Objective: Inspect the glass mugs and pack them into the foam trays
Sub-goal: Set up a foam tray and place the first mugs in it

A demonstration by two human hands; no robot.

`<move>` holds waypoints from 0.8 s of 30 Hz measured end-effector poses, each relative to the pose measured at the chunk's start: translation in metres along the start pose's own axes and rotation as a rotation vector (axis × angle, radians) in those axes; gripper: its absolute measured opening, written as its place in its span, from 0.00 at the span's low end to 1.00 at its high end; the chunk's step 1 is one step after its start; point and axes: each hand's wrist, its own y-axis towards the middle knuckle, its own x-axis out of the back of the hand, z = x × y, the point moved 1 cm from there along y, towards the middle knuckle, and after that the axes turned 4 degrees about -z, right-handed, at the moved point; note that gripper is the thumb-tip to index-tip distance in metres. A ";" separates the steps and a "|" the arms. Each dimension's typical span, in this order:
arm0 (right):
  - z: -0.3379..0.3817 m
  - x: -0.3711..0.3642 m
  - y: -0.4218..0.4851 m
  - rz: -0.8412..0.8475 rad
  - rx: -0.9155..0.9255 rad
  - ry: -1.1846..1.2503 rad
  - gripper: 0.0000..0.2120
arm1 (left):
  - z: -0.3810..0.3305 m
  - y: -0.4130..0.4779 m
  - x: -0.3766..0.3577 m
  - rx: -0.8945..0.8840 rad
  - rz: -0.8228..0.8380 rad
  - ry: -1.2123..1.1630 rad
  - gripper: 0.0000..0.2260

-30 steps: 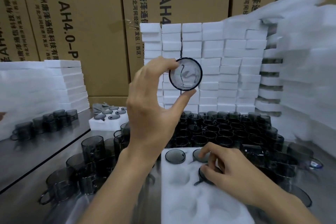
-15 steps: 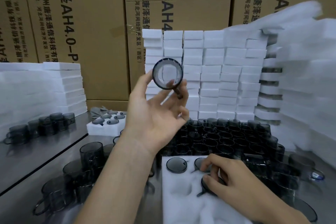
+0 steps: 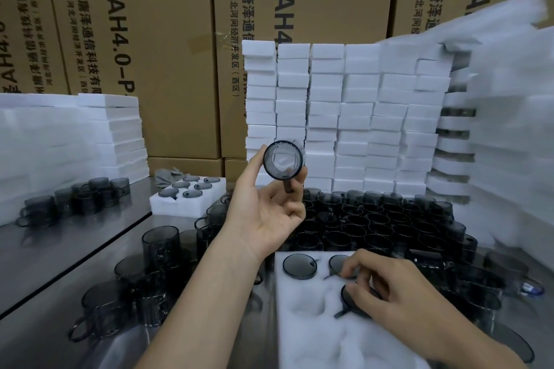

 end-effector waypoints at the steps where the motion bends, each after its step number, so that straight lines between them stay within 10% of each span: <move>1: 0.000 0.000 0.000 0.001 0.002 0.000 0.13 | 0.000 0.001 0.001 -0.004 -0.009 -0.001 0.27; 24: 0.017 -0.003 0.006 -0.186 0.111 -0.178 0.07 | 0.023 -0.011 -0.016 -0.088 0.060 0.192 0.27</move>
